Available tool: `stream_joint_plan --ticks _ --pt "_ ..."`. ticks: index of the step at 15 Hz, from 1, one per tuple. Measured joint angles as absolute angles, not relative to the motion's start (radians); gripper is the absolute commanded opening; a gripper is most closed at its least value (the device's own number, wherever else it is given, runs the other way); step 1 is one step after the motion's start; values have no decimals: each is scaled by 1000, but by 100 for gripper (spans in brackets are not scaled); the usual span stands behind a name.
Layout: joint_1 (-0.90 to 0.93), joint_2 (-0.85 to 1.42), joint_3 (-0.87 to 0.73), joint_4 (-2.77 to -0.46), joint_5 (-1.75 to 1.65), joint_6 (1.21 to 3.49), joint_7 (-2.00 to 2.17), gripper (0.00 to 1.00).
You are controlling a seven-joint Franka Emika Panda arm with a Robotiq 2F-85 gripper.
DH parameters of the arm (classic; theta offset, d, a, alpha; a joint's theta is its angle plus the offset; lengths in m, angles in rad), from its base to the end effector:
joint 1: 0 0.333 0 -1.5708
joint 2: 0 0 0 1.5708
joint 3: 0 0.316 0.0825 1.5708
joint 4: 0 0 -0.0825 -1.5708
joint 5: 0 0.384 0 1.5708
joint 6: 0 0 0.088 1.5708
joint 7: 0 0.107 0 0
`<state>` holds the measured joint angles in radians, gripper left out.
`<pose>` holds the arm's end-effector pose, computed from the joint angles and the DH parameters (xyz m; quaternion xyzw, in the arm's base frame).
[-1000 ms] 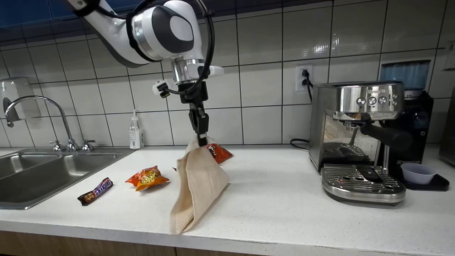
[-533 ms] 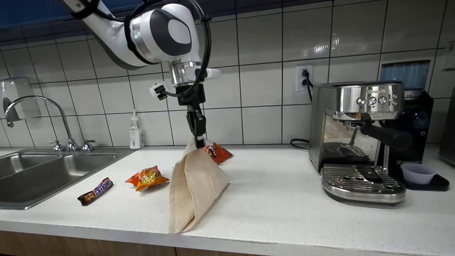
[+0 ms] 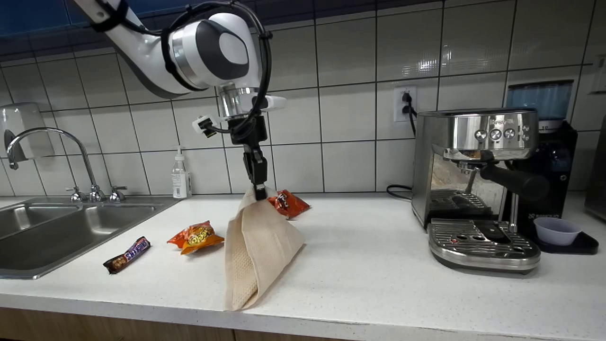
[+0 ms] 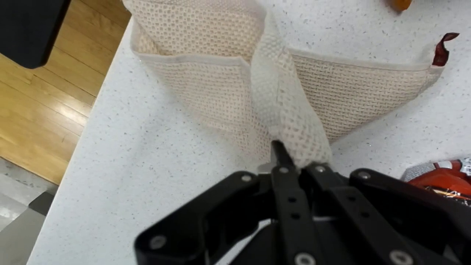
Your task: Fold the cloth
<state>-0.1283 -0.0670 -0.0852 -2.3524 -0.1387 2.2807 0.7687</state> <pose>0.4810 -0.1077 0.3571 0.9012 -0.4305 0.0114 0.0483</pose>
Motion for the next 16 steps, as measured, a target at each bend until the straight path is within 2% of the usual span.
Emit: stream_joint_plan --ticks 16 --pt "-68 44 -75 -2296 -175 2315 905 1"
